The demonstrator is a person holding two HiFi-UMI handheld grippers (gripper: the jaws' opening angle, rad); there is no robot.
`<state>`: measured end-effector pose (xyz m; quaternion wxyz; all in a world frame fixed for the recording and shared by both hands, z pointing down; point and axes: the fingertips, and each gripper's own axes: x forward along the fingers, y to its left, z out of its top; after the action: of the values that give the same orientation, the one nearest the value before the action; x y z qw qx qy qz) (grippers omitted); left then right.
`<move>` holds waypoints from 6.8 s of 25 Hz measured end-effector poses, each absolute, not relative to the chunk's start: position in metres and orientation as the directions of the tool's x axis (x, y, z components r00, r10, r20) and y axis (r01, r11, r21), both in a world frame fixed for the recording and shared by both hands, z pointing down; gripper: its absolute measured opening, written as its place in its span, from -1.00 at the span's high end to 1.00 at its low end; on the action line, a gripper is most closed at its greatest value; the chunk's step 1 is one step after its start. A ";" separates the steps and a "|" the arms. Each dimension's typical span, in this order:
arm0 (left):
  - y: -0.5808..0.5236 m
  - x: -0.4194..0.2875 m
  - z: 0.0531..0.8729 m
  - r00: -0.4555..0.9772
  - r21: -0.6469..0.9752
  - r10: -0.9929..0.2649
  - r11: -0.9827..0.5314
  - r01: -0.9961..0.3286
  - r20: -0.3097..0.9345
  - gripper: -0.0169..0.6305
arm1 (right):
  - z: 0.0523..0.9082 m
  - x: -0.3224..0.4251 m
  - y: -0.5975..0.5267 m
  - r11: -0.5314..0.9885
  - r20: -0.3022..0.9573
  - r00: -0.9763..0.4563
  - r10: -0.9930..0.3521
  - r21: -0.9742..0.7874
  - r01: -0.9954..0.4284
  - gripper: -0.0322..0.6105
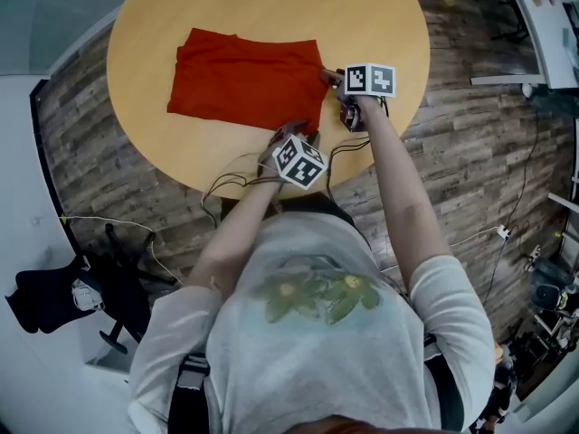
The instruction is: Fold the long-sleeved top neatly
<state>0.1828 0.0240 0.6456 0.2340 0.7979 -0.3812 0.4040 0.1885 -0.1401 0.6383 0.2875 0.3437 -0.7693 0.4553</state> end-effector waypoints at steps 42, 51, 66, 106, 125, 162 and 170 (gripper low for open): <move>0.020 -0.001 0.478 0.838 0.852 -0.471 -0.284 -0.440 0.275 0.72 | 0.498 0.050 -0.126 0.085 0.515 -0.769 -0.378 -0.808 -0.583 0.66; 0.022 -0.098 0.469 0.833 0.904 -0.521 -0.242 -0.354 0.186 0.72 | 0.466 -0.045 -0.123 0.122 0.489 -0.766 -0.416 -0.805 -0.581 0.66; 0.008 -0.220 0.571 0.715 0.811 -0.508 -0.054 -0.583 0.480 0.72 | 0.568 -0.172 -0.134 0.055 0.621 -0.674 -0.400 -0.718 -0.694 0.66; 0.003 -0.219 0.625 0.481 0.352 -0.402 -0.354 -0.867 0.779 0.56 | 0.626 -0.049 0.043 0.049 0.797 -0.255 -0.547 -0.274 -0.960 0.74; -0.017 -0.183 0.539 0.605 0.349 -0.478 -0.521 -0.779 0.636 0.56 | 0.567 -0.054 0.032 0.243 0.685 -0.448 -0.574 -0.381 -0.892 0.46; 0.002 -0.095 0.599 0.479 0.253 -0.278 -0.579 -0.775 0.832 0.56 | 0.621 0.002 -0.138 0.972 0.888 -0.429 -0.169 0.078 -0.222 0.60; -0.001 -0.099 0.610 0.441 0.215 -0.292 -0.570 -0.793 0.849 0.56 | 0.599 -0.014 -0.175 0.973 0.861 -0.470 -0.192 0.105 -0.204 0.83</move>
<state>-0.0990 -0.0013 0.6103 0.3113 0.7896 -0.3437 0.4019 -0.0143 -0.1753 0.5991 0.5014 0.1154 -0.8574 0.0063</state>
